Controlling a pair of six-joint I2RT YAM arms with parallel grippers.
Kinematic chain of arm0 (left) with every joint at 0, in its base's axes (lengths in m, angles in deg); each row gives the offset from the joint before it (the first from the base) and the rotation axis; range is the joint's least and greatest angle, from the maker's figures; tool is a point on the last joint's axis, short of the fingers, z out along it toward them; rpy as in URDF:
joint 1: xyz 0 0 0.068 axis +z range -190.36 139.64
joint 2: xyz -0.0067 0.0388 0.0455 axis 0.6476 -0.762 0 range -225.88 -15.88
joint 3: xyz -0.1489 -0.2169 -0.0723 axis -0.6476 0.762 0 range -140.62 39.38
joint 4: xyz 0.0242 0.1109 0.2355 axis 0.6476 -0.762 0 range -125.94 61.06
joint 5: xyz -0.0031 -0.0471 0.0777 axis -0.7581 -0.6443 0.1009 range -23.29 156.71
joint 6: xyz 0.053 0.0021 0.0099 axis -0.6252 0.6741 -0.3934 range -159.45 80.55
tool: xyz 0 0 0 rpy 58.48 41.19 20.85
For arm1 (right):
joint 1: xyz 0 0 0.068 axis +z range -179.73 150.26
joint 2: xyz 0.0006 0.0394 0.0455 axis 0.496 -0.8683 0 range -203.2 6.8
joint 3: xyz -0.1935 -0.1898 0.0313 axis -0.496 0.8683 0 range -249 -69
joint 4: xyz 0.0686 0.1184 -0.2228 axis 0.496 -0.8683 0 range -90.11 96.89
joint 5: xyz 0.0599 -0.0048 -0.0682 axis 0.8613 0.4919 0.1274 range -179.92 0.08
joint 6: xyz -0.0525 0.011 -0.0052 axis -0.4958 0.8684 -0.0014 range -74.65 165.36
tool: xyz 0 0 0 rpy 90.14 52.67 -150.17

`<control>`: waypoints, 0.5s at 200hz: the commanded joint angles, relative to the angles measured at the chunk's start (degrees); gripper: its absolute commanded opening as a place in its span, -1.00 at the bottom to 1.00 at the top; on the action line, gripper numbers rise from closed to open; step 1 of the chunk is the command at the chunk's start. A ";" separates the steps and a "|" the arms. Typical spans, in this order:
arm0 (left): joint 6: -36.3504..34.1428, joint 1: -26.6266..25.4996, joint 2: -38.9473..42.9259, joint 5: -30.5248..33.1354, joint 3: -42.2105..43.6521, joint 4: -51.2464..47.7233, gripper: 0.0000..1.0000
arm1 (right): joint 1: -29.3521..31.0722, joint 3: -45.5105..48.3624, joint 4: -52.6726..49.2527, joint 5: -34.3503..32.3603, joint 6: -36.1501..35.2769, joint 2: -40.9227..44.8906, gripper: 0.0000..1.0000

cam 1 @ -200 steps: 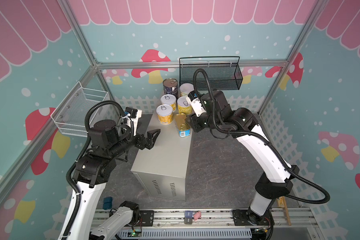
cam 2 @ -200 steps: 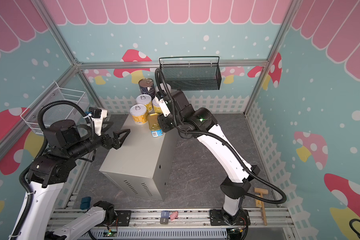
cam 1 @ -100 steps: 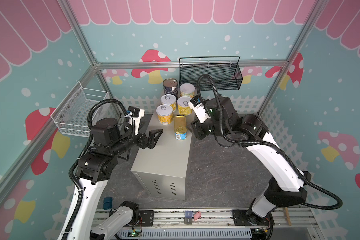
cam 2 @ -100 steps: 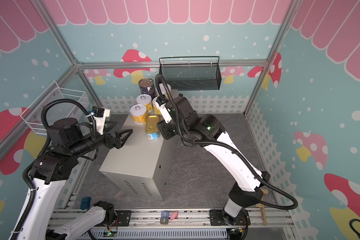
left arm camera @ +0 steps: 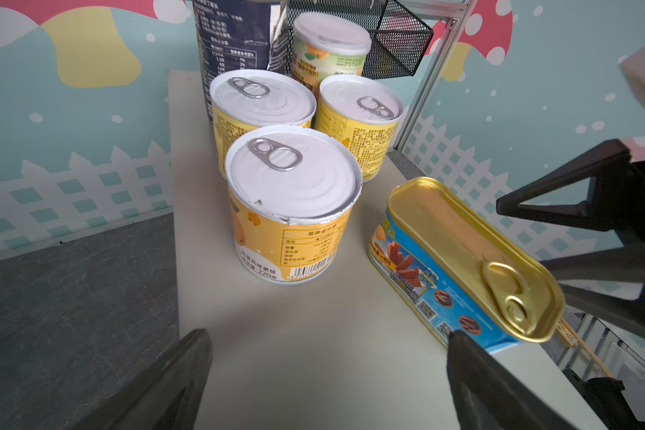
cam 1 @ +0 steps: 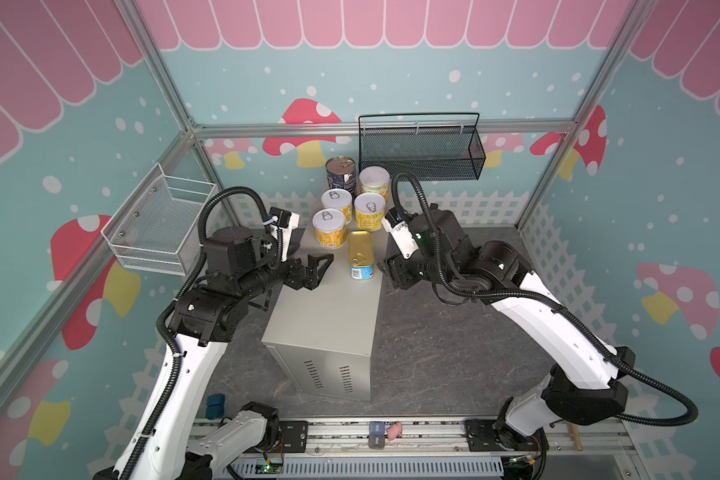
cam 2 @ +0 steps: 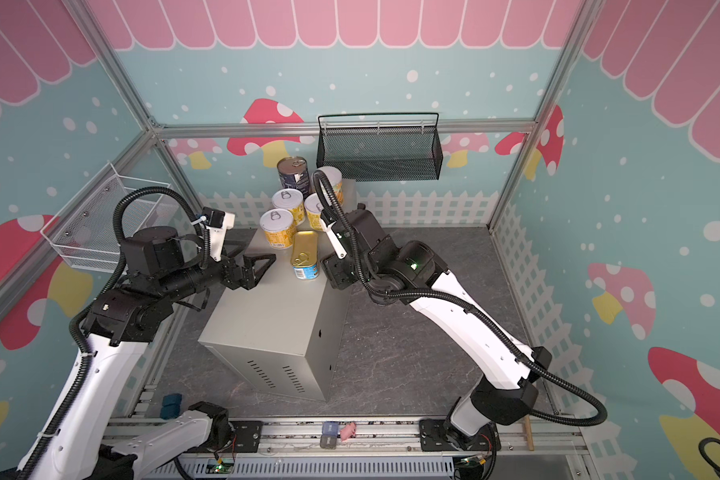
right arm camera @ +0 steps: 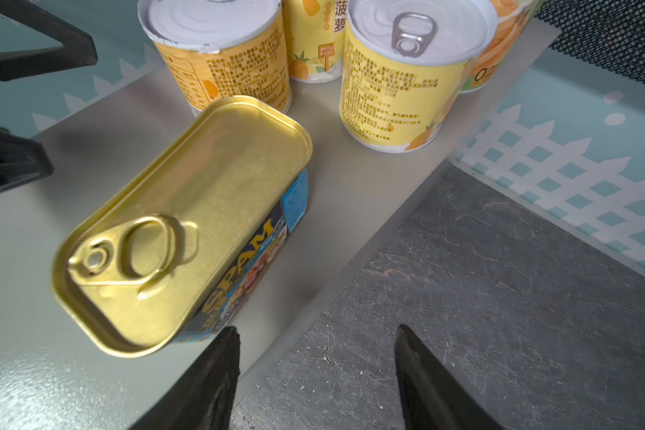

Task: Place and organize the canned foods onto the counter
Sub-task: 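Nudge the tin into line with the right gripper while the left gripper approaches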

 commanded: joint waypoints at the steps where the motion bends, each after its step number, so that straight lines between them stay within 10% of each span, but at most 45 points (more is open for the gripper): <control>1: 0.74 -2.54 0.20 4.82 -0.98 1.05 0.99 | 0.02 1.59 3.31 1.26 -0.71 1.48 0.36; 100: 2.43 -8.09 -2.85 12.83 -0.03 3.21 0.99 | 0.02 4.95 7.27 2.88 -3.30 2.87 0.38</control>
